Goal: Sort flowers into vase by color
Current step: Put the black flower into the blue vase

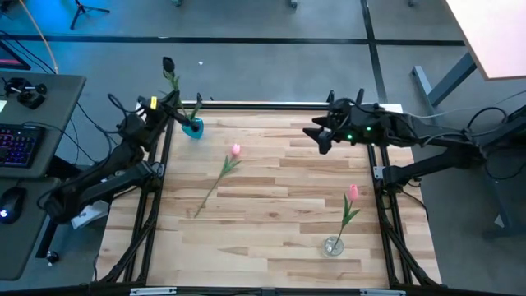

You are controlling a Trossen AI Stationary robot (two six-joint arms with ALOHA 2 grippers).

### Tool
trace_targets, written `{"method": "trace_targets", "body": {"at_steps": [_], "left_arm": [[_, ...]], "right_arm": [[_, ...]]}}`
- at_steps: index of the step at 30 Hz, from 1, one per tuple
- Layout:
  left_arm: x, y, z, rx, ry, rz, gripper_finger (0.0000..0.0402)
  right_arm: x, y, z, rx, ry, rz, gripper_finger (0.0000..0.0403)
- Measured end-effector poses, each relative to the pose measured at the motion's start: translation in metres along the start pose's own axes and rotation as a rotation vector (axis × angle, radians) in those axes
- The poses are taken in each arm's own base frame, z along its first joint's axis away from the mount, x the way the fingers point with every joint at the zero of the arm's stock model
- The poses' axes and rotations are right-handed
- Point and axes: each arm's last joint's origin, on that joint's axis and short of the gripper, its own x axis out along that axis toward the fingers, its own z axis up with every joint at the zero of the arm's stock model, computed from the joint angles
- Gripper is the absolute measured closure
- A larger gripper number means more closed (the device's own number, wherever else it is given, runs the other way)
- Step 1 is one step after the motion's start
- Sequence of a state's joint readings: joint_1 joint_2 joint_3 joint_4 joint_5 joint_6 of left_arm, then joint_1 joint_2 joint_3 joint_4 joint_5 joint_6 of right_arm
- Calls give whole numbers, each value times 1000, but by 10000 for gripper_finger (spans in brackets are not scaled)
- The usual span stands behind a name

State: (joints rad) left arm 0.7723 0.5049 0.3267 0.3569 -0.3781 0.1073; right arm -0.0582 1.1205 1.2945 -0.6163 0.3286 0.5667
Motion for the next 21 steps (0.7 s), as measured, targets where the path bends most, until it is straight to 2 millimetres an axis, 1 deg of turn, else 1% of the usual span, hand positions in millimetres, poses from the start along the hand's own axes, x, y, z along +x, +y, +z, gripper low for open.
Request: {"method": "trace_targets", "body": {"at_steps": [5,7,11,18,21], "left_arm": [[6,-3,-6,49,40,-4,400],[7,-4,-6,42,29,-4,400],[8,-3,-1,24,-21,-3,399],[7,-2,-5,-2,24,33,398],[7,-3,-9,-10,59,30,387]], "right_arm": [[9,2,-3,-10,28,-1,122],[10,3,-3,-9,32,2,122],[10,4,-2,-3,24,15,122],[10,5,0,5,3,29,122],[10,5,0,6,6,35,122]]}}
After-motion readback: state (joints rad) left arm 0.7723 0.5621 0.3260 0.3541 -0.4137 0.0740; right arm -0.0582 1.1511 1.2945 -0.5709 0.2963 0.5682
